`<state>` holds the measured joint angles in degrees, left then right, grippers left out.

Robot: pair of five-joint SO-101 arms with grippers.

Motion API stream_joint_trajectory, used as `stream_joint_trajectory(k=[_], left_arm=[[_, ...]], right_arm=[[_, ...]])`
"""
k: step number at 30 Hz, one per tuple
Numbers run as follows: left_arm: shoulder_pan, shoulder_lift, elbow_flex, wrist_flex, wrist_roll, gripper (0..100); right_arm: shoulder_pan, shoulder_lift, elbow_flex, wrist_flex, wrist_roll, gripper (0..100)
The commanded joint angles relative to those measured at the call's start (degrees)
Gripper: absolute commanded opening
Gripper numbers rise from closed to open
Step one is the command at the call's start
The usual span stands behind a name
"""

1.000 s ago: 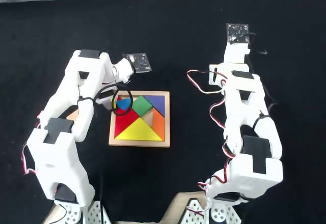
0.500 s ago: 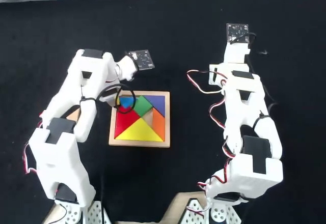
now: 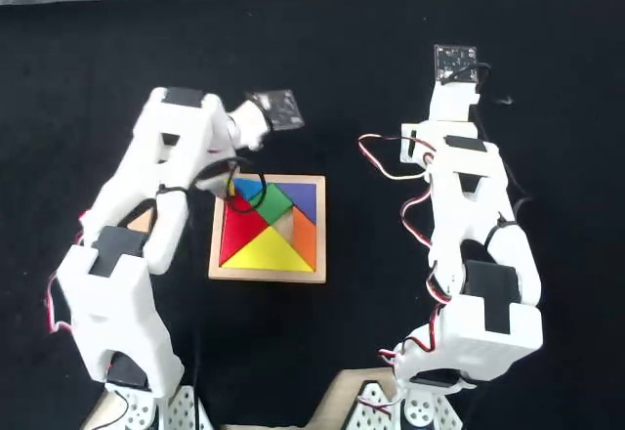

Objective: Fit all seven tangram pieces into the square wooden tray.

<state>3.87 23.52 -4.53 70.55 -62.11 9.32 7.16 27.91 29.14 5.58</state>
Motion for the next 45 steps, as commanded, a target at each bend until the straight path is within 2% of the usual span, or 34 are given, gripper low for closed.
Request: stream_joint_trajectory(k=[1,3,6,12,27,34,38,42,45], left_arm=[[-1.2,-6.5,-5.5,6.4,1.5,20],[0.3,-6.9,-5.5,6.3,5.5,20],[1.7,-6.3,-4.1,1.4,10.1,20],[1.8,-3.9,1.9,-6.7,10.8,20],[4.2,-0.4,2.3,-7.0,10.9,20],[1.8,-4.0,-0.5,-4.2,11.1,20],[3.4,-4.8,1.6,-4.2,11.9,20],[5.2,-2.3,6.3,-9.5,12.2,20],[3.9,-1.4,7.6,-10.8,12.0,20]], right_arm=[[0.4,-0.2,-3.0,-1.2,0.3,1.1],[0.4,-0.2,-3.0,-1.1,0.3,1.1],[0.4,-0.2,-2.9,-1.1,0.3,1.1],[0.4,-0.2,-2.9,-1.2,0.3,1.1],[-0.5,-0.2,-2.9,-1.1,0.4,1.1],[-0.5,-0.2,-2.9,-1.1,0.4,1.1],[-0.5,-0.2,-2.9,-1.1,0.4,1.1],[-0.5,-0.2,-2.9,-1.1,0.4,1.1],[-0.5,-0.2,-2.9,-1.1,0.4,1.1]])
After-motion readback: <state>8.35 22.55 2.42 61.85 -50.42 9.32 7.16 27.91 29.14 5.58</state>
